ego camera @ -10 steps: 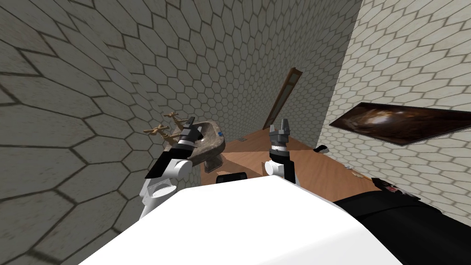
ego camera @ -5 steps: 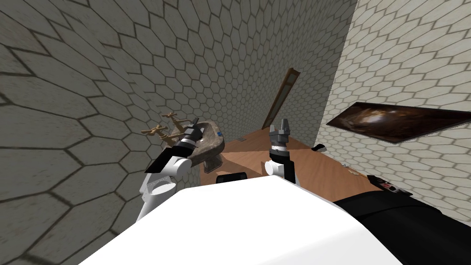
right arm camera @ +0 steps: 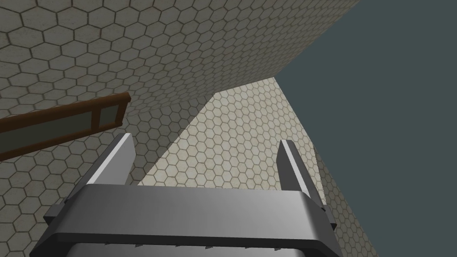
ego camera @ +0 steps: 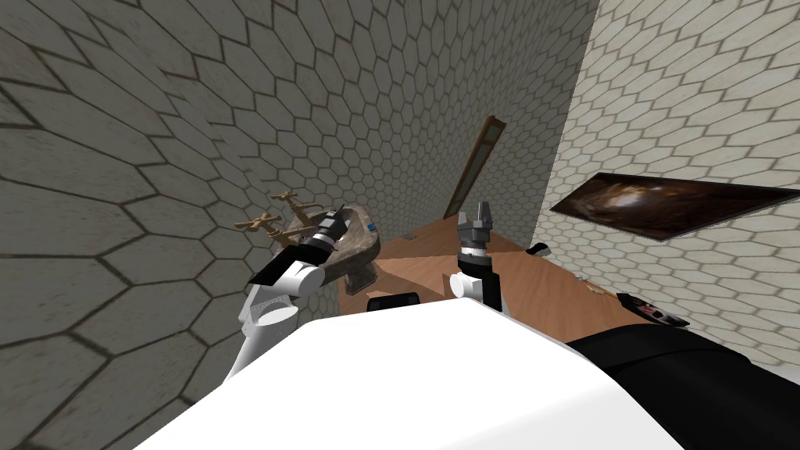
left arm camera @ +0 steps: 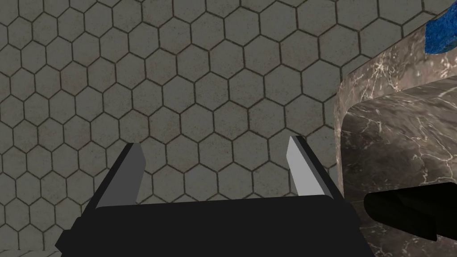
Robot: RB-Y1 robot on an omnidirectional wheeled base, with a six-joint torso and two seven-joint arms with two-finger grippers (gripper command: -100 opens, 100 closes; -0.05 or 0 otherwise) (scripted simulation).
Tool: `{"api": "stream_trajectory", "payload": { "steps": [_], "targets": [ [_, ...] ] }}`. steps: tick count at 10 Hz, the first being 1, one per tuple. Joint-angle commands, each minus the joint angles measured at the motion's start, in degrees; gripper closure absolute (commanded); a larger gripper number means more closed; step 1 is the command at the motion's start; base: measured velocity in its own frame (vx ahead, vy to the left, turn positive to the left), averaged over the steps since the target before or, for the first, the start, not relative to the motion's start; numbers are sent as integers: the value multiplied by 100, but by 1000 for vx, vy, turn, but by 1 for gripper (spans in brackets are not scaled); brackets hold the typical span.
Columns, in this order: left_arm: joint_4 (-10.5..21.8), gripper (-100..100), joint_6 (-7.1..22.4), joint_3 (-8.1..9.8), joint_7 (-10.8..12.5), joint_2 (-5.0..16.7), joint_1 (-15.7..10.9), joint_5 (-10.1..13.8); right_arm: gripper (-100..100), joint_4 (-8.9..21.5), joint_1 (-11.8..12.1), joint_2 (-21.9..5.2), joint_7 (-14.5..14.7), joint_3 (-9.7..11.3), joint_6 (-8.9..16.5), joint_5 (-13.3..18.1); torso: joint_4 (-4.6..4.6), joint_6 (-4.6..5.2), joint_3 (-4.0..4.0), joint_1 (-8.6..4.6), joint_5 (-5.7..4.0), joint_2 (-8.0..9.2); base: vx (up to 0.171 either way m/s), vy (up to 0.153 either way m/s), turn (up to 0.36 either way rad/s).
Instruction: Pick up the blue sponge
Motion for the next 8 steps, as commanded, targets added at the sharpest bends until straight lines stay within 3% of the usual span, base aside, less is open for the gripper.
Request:
{"api": "stream_trajectory", "payload": {
  "steps": [1, 3, 4, 6, 7, 8],
  "targets": [
    [13, -100, 286, 12, -21, 136, -150, 183, 0, 0, 0, 0, 0, 0, 0, 0, 0, 0, 0, 0, 0, 0, 5, -12, -83],
    [13, -100, 582, 12, -21, 136, -150, 183, 0, 0, 0, 0, 0, 0, 0, 0, 0, 0, -1, -2, -1, -2, 5, -7, -9],
    [49, -100, 726, 10, -50, 280, -286, 360, 0, 0, 0, 0, 0, 0, 0, 0, 0, 0, -1, 0, 0, -1, 12, -13, -74],
    [49, -100, 1027, 10, -50, 280, -286, 360, 0, 0, 0, 0, 0, 0, 0, 0, -1, 0, -3, -3, -1, -5, 11, -8, -18],
    [94, -100, 1193, 3, -83, 435, -417, 539, 0, 0, 0, 0, 0, 0, 0, 0, -1, 0, -2, -1, 0, -3, 19, -13, -69],
    [94, -100, 1368, 3, -83, 435, -417, 539, 0, 0, 0, 0, 0, 0, 0, 0, -1, 2, -4, -3, -1, -6, 21, -13, -45]
  ]
}}
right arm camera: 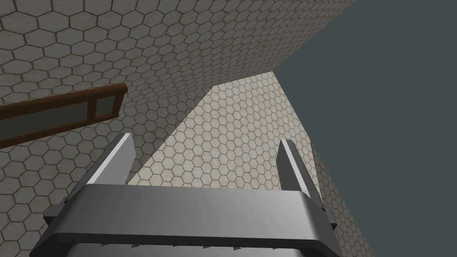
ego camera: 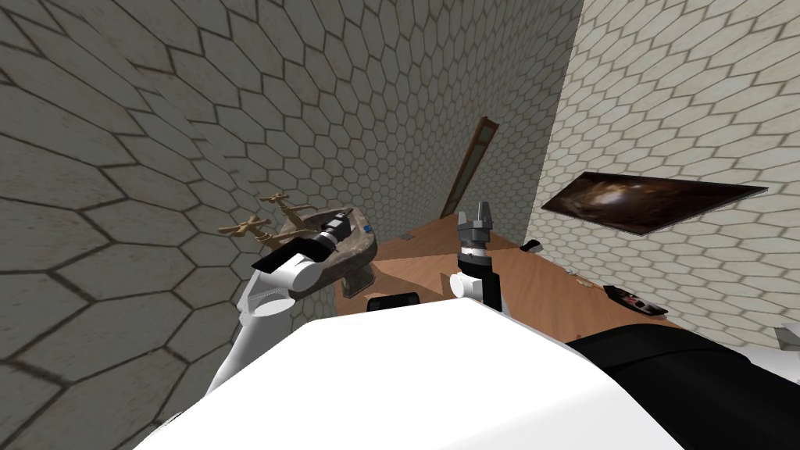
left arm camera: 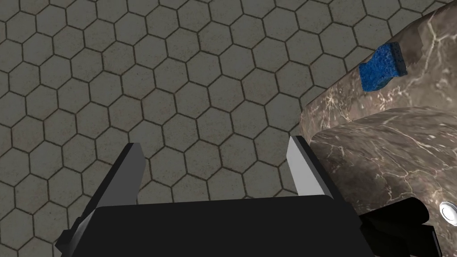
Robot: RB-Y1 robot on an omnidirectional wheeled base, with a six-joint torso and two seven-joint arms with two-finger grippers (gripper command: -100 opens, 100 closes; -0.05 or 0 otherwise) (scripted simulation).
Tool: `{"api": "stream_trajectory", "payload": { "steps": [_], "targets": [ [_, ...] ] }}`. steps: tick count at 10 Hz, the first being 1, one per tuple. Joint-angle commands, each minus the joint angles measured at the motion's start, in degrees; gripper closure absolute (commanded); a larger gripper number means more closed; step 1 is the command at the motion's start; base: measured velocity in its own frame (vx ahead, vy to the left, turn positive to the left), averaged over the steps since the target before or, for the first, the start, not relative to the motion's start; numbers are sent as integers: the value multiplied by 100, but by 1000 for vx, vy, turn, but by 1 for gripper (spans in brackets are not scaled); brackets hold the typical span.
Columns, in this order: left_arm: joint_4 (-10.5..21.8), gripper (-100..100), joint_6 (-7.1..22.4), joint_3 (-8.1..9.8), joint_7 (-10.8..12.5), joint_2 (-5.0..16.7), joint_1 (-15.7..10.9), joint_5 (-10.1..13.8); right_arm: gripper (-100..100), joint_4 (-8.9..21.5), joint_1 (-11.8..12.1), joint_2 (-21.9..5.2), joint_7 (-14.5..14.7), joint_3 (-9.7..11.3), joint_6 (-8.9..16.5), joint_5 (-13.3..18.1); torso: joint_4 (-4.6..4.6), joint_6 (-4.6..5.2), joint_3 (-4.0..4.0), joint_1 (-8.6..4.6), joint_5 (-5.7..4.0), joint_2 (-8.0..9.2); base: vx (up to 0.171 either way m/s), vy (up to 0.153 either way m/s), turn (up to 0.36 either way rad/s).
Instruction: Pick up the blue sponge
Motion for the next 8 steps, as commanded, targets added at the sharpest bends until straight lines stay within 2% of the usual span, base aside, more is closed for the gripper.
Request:
{"api": "stream_trajectory", "payload": {
  "steps": [1, 2, 4, 5, 7, 8],
  "targets": [
    [18, -100, 247, -12, -13, 13, -17, 16, 0, 0, 0, 0, 0, 0, 0, 0, 0, 0, 0, 0, 0, 0, 10, -5, 6],
    [72, -100, 448, -23, -49, 179, -141, 195, 0, 0, 0, 0, 0, 0, 0, 0, 1, -1, 1, 3, 1, 3, 26, -13, -73],
    [72, -100, 696, -23, -49, 179, -141, 195, 0, 0, 0, 0, 0, 0, 0, 0, -1, 0, -2, 1, 0, -3, 21, -7, -19],
    [135, -100, 895, -39, -89, 356, -258, 374, 0, 0, 0, 0, 0, 0, 0, 0, 0, -1, 0, 3, 1, 1, 28, -13, -65],
    [135, -100, 1138, -39, -89, 356, -258, 374, 0, 0, 0, 0, 0, 0, 0, 0, -1, 0, -3, 0, 0, -5, 28, -11, -24],
    [206, -100, 1342, -60, -131, 540, -368, 552, 0, 0, 0, 0, 0, 0, 0, 0, 0, -1, -1, 2, 0, -1, 35, -16, -69]
  ]
}}
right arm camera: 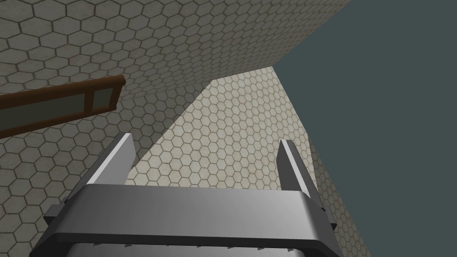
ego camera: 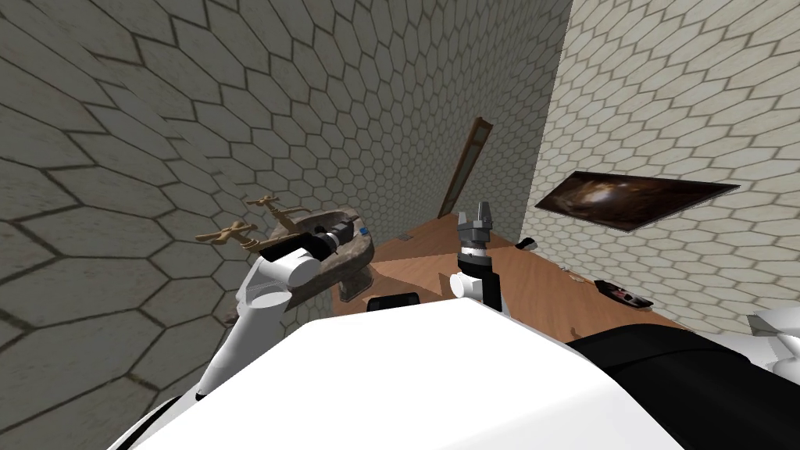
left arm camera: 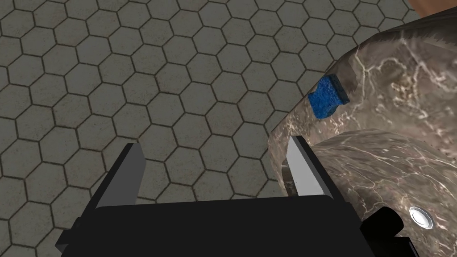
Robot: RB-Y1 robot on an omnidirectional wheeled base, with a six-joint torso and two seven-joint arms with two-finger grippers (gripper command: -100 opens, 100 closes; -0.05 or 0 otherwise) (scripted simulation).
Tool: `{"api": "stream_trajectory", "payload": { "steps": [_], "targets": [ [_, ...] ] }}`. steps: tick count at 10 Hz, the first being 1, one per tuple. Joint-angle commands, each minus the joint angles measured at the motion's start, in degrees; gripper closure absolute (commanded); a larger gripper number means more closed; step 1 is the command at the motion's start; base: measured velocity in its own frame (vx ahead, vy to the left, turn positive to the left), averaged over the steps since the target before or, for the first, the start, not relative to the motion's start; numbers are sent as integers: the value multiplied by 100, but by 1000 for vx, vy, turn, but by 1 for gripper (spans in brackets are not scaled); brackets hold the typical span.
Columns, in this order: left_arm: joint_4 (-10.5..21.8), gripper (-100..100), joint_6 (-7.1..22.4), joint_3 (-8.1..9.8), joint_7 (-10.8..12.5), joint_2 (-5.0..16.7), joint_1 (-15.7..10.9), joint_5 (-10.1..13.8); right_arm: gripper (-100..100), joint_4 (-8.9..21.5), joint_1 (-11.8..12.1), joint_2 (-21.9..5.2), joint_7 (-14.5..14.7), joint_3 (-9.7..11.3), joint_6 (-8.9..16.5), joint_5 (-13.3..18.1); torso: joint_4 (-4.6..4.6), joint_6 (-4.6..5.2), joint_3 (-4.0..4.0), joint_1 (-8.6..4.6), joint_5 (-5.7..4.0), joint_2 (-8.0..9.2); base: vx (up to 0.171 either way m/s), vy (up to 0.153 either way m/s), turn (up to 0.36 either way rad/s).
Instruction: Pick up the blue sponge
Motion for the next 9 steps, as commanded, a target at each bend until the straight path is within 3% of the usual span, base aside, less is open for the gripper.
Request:
{"api": "stream_trajectory", "payload": {
  "steps": [1, 2, 4, 5, 7, 8, 9],
  "targets": [
    [67, -100, 286, -15, -49, 95, -20, 108, 0, 0, 0, 0, 0, 0, 0, 0, 0, 0, 0, 0, 0, 0, 41, -11, -47],
    [146, -100, 488, -40, -94, 285, -123, 284, 0, 0, 0, 0, 0, 0, 0, 0, -1, -2, -1, 2, 1, -2, 62, -22, -93],
    [146, -100, 730, -40, -94, 285, -123, 284, 0, 0, 1, 0, 0, 0, 0, 0, -3, -3, -5, 0, 0, -8, 42, -10, -8],
    [233, -100, 919, -69, -142, 480, -217, 458, 0, 0, 0, 0, 0, 0, 0, 0, -1, -3, -1, 3, 1, 0, 55, -12, -79],
    [233, -100, 1139, -69, -142, 480, -217, 458, 0, 0, 1, 0, 0, 0, 0, 0, -2, -2, -5, 2, 1, -8, 41, -7, -22],
    [326, -100, 1338, -102, -192, 678, -304, 630, 0, 0, 0, 0, 0, 0, 0, 0, -1, -3, 0, 3, 1, 1, 47, -23, -69],
    [326, -100, 1505, -102, -192, 678, -304, 630, 0, 0, 0, 0, 0, 0, 0, 0, -1, -1, -3, -2, 0, -4, 59, -17, -47]
  ]
}}
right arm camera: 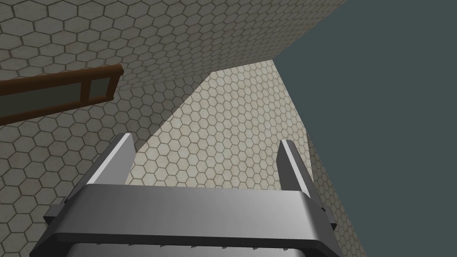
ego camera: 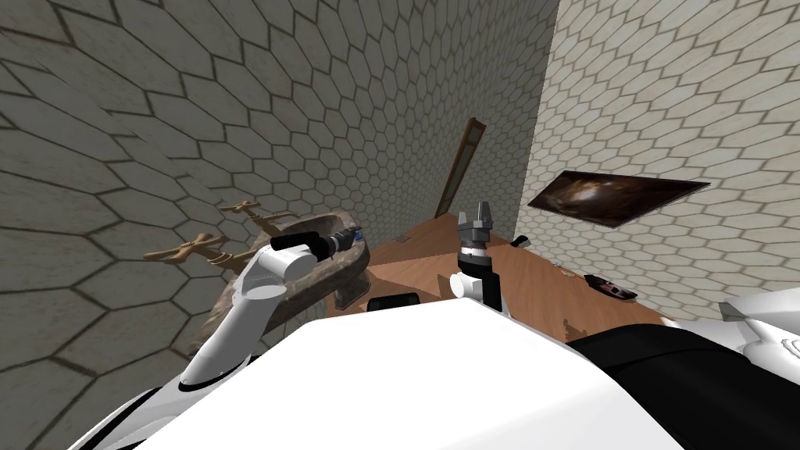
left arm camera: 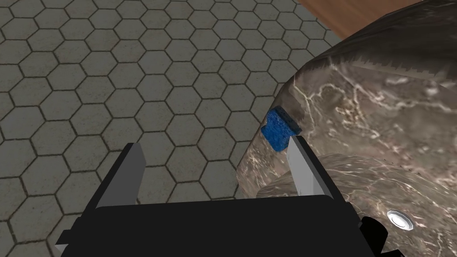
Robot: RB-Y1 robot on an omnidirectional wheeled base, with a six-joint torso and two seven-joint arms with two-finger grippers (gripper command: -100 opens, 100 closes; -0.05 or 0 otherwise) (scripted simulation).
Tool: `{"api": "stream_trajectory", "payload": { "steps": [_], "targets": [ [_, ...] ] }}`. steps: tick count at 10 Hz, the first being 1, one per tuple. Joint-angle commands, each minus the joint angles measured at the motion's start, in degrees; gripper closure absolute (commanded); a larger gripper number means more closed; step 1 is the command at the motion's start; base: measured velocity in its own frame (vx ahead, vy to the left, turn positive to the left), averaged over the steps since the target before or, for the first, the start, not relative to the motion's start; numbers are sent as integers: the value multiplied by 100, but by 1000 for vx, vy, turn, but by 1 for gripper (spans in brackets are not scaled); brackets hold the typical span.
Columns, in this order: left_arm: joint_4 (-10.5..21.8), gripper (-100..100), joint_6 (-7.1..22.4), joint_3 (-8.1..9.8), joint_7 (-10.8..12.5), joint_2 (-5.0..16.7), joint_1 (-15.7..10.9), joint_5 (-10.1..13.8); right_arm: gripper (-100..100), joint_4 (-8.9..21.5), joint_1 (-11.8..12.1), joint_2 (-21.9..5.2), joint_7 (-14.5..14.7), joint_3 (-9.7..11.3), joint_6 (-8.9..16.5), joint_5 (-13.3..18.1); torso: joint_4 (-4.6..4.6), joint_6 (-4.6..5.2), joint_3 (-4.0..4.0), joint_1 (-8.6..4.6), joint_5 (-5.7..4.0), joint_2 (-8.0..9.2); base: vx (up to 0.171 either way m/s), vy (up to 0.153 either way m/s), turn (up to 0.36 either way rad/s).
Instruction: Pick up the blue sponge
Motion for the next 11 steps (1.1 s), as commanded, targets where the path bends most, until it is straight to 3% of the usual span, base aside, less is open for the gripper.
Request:
{"api": "stream_trajectory", "payload": {
  "steps": [1, 3, 4, 5, 6, 7, 8, 11],
  "targets": [
    [123, -100, 286, -32, -76, 235, -80, 210, 0, 0, 0, 0, 0, 0, 0, 0, 0, 0, 0, 0, 0, 0, 90, -13, -73],
    [123, -100, 520, -32, -76, 235, -80, 210, 0, 0, 0, 0, 0, 0, 0, 0, -2, 0, -5, 3, 1, -9, 54, -6, -18],
    [223, -100, 736, -70, -129, 432, -153, 374, 0, 0, 0, 0, 0, 0, 0, 0, 0, -1, 2, 5, 1, 4, 66, -7, -63],
    [223, -100, 888, -70, -129, 432, -153, 374, 0, 0, 0, 0, 0, 0, 0, 0, 0, 1, -1, 4, 1, -3, 63, -13, -47],
    [323, -100, 1099, -111, -182, 626, -219, 534, 0, 0, 0, 0, 0, 0, 0, 0, -1, 0, -2, 2, 1, -3, 91, -27, -99],
    [323, -100, 1241, -111, -182, 626, -219, 534, 0, 0, 0, 0, 0, 0, 0, 0, -2, 1, -6, -2, 0, -12, 83, -17, -31],
    [423, -100, 1451, -152, -235, 815, -280, 689, 0, 0, 0, 0, 0, 0, 0, 0, -3, -1, -6, -1, 0, -10, 99, -18, -64],
    [520, -100, 1885, -194, -287, 998, -336, 837, 0, 0, 0, 0, 0, 0, 0, 0, -3, 0, -8, 5, 1, -15, 87, -7, -47]
  ]
}}
